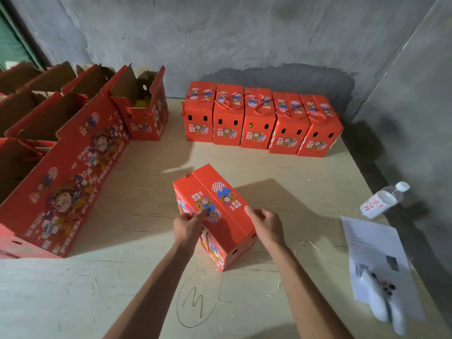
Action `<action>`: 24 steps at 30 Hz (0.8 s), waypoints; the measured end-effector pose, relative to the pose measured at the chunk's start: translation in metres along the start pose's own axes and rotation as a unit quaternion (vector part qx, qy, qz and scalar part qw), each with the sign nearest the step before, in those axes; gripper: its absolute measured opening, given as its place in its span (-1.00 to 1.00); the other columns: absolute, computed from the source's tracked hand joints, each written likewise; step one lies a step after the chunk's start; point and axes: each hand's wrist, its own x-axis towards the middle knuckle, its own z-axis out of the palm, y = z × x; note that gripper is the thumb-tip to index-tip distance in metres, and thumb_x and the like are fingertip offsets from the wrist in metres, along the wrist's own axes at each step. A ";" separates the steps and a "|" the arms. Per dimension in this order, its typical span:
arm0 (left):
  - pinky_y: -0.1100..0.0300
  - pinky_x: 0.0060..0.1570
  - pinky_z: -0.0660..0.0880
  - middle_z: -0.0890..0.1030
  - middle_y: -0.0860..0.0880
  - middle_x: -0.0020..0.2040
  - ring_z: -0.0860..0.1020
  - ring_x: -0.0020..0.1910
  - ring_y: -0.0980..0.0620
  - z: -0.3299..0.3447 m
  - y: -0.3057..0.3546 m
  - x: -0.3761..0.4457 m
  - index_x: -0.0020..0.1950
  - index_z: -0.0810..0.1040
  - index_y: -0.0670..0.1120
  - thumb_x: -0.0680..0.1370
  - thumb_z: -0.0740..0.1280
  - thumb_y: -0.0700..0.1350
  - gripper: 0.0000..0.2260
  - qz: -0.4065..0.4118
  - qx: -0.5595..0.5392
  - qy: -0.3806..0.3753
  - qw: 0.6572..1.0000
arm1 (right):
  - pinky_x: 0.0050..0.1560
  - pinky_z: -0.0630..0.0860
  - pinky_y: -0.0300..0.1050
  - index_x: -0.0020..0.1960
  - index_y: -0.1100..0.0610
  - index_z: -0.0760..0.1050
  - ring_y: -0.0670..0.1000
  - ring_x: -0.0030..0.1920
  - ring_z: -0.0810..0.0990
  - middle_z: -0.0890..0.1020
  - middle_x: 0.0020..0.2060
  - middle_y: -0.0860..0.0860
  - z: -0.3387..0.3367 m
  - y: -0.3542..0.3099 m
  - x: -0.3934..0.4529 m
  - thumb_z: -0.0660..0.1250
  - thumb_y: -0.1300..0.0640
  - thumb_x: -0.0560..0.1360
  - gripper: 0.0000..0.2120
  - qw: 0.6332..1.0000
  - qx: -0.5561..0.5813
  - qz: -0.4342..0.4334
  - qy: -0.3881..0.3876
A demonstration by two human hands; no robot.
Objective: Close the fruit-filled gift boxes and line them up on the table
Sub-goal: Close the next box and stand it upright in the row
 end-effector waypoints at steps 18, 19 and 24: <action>0.37 -0.39 0.46 0.72 -0.02 -0.26 0.61 -0.35 0.17 -0.006 0.063 -0.047 -0.09 0.72 -0.14 0.60 0.30 -0.27 -0.80 0.157 0.057 -0.073 0.983 | -0.48 0.29 -0.24 -0.37 0.08 0.55 -0.14 -0.48 0.40 0.52 -0.56 -0.15 0.040 -0.049 -0.009 0.38 0.04 0.32 -0.85 0.988 0.124 0.031 -0.087; 0.38 -0.37 0.45 0.73 -0.02 -0.22 0.63 -0.32 0.16 -0.003 0.068 -0.051 -0.07 0.72 -0.14 0.59 0.24 -0.31 -0.75 0.167 0.058 -0.080 0.981 | -0.48 0.25 -0.23 -0.42 0.07 0.48 -0.15 -0.51 0.33 0.45 -0.60 -0.15 0.038 -0.056 -0.013 0.31 -0.01 0.29 -0.81 0.993 0.086 -0.015 -0.085; 0.24 -0.13 0.52 0.72 0.05 -0.11 0.65 -0.10 0.13 -0.008 0.083 -0.058 -0.01 0.74 -0.04 0.57 0.19 -0.29 -0.67 0.257 0.151 0.000 0.955 | -0.37 0.34 -0.20 -0.25 0.26 0.50 -0.11 -0.41 0.39 0.48 -0.44 -0.09 0.039 -0.093 -0.028 0.33 -0.02 0.39 -0.69 0.974 0.099 -0.109 -0.171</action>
